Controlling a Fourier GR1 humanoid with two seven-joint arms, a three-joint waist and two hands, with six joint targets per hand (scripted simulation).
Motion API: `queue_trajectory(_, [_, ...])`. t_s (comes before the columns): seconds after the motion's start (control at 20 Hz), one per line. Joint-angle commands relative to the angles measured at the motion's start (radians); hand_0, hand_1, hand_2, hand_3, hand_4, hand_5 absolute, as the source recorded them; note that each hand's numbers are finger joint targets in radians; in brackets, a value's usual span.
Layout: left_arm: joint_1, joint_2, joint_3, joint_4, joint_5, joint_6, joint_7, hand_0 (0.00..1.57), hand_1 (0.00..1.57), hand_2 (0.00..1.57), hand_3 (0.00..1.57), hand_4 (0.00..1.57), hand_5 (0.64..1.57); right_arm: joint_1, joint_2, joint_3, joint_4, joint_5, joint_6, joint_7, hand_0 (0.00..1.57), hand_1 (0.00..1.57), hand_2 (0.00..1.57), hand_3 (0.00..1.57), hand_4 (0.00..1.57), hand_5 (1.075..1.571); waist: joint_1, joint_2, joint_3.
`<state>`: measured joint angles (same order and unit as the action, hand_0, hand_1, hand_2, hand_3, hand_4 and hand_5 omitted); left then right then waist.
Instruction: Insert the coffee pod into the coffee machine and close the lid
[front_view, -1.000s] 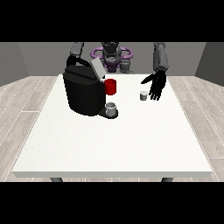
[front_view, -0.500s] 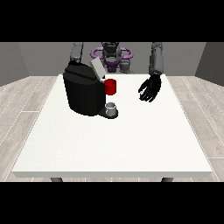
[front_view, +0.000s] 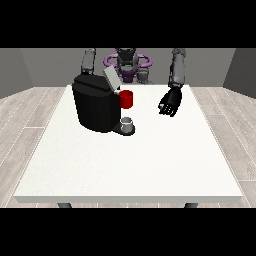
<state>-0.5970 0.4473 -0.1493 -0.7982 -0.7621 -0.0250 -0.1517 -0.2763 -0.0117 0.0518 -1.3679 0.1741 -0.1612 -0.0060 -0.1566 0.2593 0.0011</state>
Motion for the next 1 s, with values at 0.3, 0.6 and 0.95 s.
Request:
queue_trajectory(0.3, [-0.056,-0.026,0.022,0.124,-0.080,0.017,-0.048,1.04,1.04,1.12,1.01,0.40,1.571,0.038,0.003,-0.012,0.073,-0.033,0.022,-0.071,0.00,0.00,0.00,0.00,0.00,1.571,-0.008,-0.017,-0.0012])
queue_trajectory(0.6, [-0.086,-0.041,0.085,0.108,0.021,-0.072,-0.168,1.42,1.42,1.40,1.33,0.49,1.571,0.059,-0.039,-0.025,0.093,0.016,-0.018,-0.023,0.00,0.00,0.00,0.00,0.00,1.571,0.028,-0.081,-0.0013])
queue_trajectory(0.95, [-0.196,-0.088,0.071,0.075,0.008,-0.223,-0.060,1.40,1.40,1.39,1.32,0.50,1.571,0.003,-0.008,-0.046,0.212,0.034,-0.069,-0.020,0.00,0.00,0.00,0.00,0.00,1.571,0.053,-0.134,-0.0008])
